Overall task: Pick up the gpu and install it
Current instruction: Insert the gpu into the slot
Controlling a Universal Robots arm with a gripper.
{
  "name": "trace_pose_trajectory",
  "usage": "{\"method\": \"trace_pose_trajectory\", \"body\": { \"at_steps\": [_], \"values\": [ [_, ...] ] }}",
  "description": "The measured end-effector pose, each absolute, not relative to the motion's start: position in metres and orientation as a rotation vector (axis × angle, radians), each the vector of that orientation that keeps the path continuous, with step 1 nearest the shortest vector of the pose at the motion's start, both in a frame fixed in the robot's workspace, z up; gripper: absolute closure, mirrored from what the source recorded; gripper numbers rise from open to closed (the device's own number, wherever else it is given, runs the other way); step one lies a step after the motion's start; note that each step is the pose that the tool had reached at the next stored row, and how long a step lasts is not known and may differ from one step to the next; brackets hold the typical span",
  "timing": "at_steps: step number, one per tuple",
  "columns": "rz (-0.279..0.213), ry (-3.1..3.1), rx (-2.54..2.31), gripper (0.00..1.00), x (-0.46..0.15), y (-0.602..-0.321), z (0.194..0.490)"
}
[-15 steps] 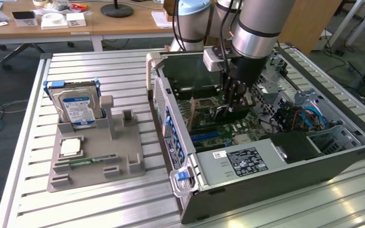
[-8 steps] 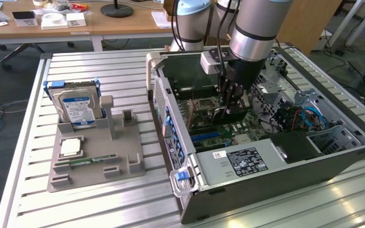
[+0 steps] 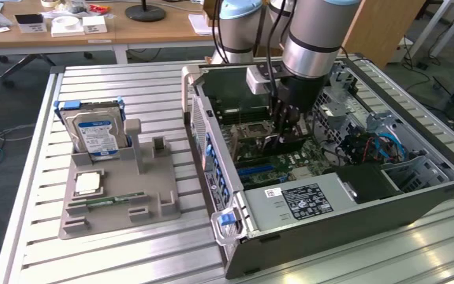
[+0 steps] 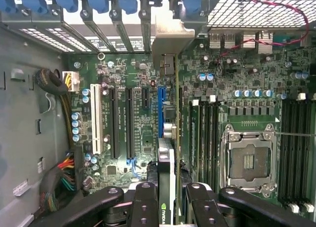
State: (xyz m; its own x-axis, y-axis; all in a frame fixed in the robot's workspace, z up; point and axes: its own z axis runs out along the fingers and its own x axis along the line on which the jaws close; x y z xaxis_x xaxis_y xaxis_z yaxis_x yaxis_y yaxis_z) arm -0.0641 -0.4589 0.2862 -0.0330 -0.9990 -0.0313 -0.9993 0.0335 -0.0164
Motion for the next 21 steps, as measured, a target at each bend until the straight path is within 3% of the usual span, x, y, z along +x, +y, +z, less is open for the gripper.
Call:
{"method": "trace_pose_trajectory", "body": {
  "at_steps": [21],
  "values": [
    [0.015, 2.234, -2.160, 0.73, -0.0719, -0.4617, 0.2765]
  ]
}}
